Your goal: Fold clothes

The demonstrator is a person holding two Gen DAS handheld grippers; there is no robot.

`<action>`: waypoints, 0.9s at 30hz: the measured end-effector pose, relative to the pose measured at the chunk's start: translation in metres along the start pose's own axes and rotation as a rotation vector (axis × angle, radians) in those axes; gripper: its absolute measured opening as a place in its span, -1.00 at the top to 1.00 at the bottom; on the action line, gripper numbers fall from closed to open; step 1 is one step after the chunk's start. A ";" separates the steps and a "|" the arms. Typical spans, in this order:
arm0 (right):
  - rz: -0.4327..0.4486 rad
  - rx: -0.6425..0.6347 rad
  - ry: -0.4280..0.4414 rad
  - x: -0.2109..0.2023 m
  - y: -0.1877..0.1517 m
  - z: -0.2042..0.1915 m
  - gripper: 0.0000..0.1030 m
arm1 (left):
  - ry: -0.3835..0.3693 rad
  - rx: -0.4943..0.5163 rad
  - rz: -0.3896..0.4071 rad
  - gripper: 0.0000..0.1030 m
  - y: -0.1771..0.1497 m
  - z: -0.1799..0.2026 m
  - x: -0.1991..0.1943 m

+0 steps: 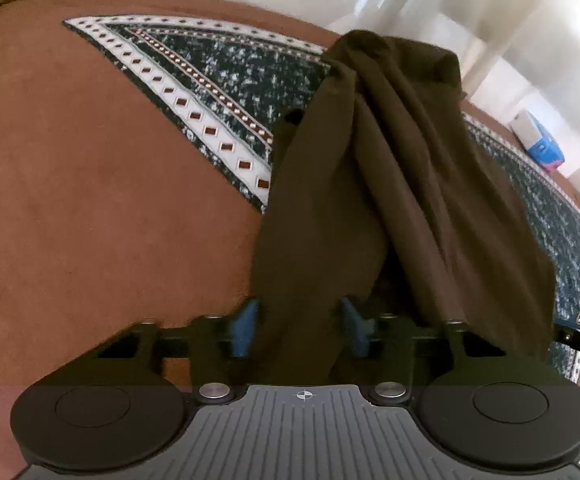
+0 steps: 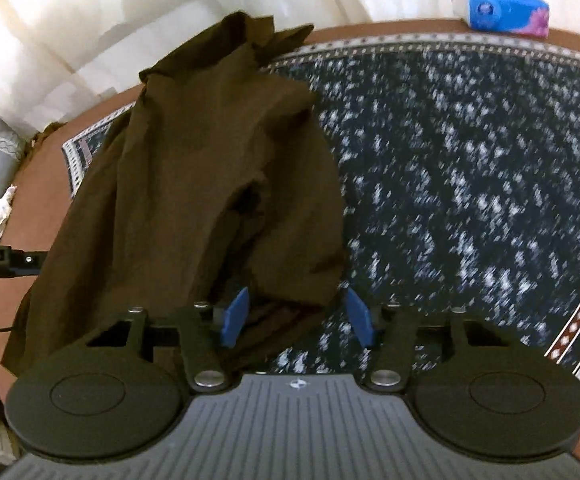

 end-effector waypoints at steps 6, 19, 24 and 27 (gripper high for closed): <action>-0.006 0.012 0.020 0.009 -0.002 -0.001 0.94 | 0.010 -0.055 0.020 0.98 0.002 -0.010 -0.008; 0.370 0.009 0.120 -0.129 0.055 -0.029 0.96 | 0.032 -0.272 0.211 0.98 0.038 -0.063 -0.093; 0.497 -0.063 0.013 -0.169 0.088 -0.020 0.96 | 0.065 -0.326 0.216 0.98 0.045 -0.078 -0.090; 0.534 -0.098 -0.099 -0.181 0.104 -0.006 1.00 | 0.077 -0.318 0.199 0.98 0.046 -0.082 -0.080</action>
Point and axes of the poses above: each gripper's, at about its wrist camera, not at the fingertips, and x roughly the way its jaws point, z to its right, y to its top, the point moved 2 cm from there along x, roughly the way its jaws point, and after that the axes turned 15 degrees about y, right-handed, at the moved point
